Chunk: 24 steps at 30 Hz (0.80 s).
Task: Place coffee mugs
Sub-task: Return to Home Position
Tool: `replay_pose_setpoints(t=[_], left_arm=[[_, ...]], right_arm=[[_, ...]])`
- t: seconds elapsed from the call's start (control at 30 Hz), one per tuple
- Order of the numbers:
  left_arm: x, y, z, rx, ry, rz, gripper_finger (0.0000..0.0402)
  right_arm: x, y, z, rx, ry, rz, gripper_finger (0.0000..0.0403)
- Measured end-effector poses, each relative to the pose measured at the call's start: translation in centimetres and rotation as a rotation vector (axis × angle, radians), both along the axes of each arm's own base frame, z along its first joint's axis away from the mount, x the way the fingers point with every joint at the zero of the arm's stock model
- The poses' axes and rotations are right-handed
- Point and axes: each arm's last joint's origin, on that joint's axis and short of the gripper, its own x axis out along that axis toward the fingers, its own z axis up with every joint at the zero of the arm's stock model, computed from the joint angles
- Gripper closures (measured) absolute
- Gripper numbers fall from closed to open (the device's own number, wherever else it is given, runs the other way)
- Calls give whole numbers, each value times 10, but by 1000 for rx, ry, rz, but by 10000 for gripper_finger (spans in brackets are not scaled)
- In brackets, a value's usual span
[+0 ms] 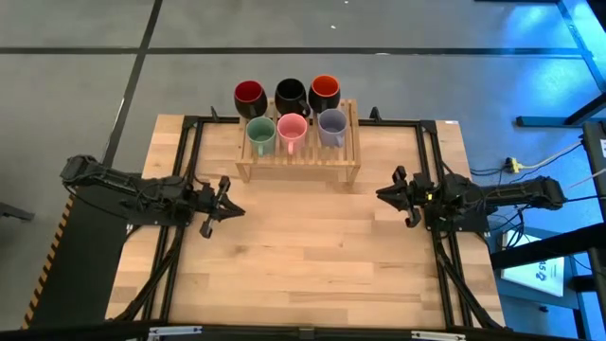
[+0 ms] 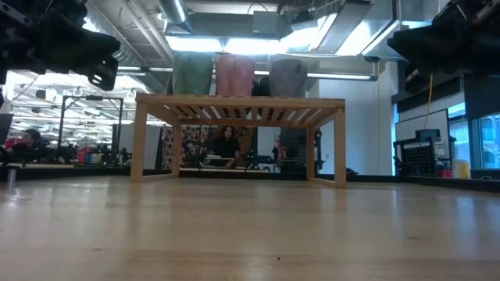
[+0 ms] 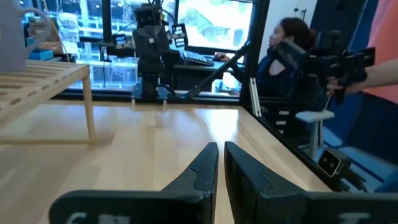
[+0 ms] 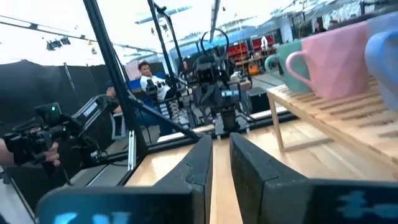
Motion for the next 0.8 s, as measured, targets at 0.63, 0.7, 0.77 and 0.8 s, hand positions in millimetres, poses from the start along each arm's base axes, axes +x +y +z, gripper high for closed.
replay_pose_setpoints(t=[0.63, 0.7, 0.77, 0.8], left_arm=[[-18, 5, 7, -21, -78, 24, 379], [-21, 5, 8, -27, -99, 28, 379], [-23, 6, 7, -28, -93, 27, 379], [-24, 6, 6, -28, -89, 27, 379]], right_arm=[[-21, 0, -7, -26, 43, 27, 358], [-20, 1, -9, -26, 59, 40, 358], [-21, 1, -8, -26, 50, 43, 358], [-21, 1, -8, -27, 52, 47, 358]])
